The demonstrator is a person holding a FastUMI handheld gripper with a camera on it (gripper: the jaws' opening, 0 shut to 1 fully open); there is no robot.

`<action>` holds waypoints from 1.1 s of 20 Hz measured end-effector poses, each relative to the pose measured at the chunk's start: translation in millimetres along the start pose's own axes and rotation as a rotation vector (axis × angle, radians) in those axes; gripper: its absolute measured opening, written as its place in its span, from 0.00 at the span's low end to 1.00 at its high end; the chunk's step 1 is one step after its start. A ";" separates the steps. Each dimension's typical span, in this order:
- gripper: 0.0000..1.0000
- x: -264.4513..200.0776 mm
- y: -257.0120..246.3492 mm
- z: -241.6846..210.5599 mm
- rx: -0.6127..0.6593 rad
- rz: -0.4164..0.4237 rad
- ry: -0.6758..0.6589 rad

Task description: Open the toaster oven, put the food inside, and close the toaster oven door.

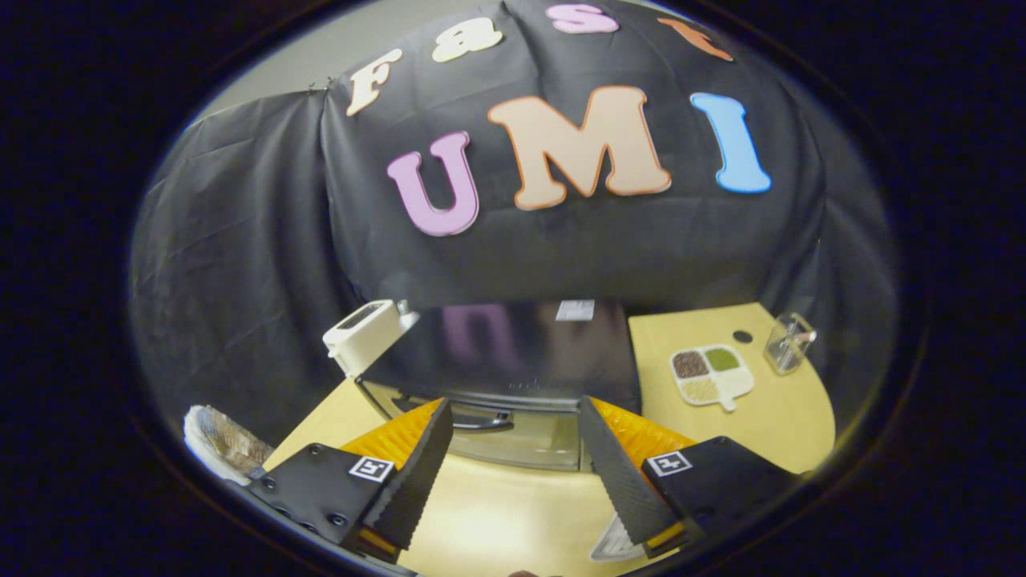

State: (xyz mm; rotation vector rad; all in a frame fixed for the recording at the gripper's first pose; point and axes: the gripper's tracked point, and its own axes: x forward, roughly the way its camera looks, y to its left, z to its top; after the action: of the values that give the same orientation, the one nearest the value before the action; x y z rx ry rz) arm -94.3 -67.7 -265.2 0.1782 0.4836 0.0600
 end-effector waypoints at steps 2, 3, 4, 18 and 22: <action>0.98 -21.4 -12.1 51.6 -0.012 -0.030 -0.090; 0.98 -32.0 -17.3 76.7 -0.014 -0.043 -0.128; 0.98 -41.8 -22.3 100.9 -0.018 -0.055 -0.163; 0.98 -120.9 -92.5 256.6 -0.110 -0.145 -0.416; 0.98 -121.3 -102.2 257.7 -0.105 -0.134 -0.416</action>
State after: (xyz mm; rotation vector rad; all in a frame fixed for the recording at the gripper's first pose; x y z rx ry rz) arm -79.6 -220.4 -4.5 0.0517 0.0763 -0.0818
